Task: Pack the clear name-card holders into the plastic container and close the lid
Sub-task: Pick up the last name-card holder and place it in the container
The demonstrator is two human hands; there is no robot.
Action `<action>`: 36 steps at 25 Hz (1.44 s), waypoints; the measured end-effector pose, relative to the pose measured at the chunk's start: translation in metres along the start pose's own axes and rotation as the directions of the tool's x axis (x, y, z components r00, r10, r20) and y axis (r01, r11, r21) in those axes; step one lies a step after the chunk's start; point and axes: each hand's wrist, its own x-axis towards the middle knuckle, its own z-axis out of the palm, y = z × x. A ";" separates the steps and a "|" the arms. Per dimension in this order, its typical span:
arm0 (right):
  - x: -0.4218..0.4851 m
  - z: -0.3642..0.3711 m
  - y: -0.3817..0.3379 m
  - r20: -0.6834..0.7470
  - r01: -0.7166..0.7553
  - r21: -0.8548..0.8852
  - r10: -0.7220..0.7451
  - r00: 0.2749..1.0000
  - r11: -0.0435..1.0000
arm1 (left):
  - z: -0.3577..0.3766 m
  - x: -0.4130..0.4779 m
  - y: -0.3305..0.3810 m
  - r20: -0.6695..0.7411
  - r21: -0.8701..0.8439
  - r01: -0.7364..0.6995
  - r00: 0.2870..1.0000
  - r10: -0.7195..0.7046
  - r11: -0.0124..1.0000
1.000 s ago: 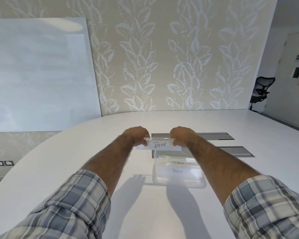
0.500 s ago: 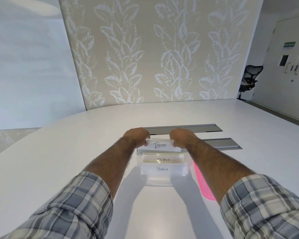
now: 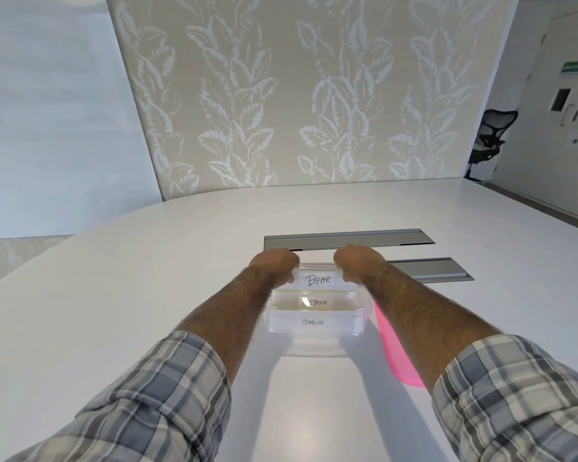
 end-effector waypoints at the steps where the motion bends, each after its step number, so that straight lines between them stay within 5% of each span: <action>1: 0.001 0.002 0.001 0.006 0.005 -0.005 -0.005 1.000 1.000 | 0.003 0.000 0.001 0.009 0.016 -0.007 1.000 0.007 1.000; 36: 0.010 0.043 -0.020 0.019 0.041 -0.072 -0.039 0.999 0.997 | 0.051 0.026 -0.018 0.075 0.231 -0.084 0.995 0.068 0.969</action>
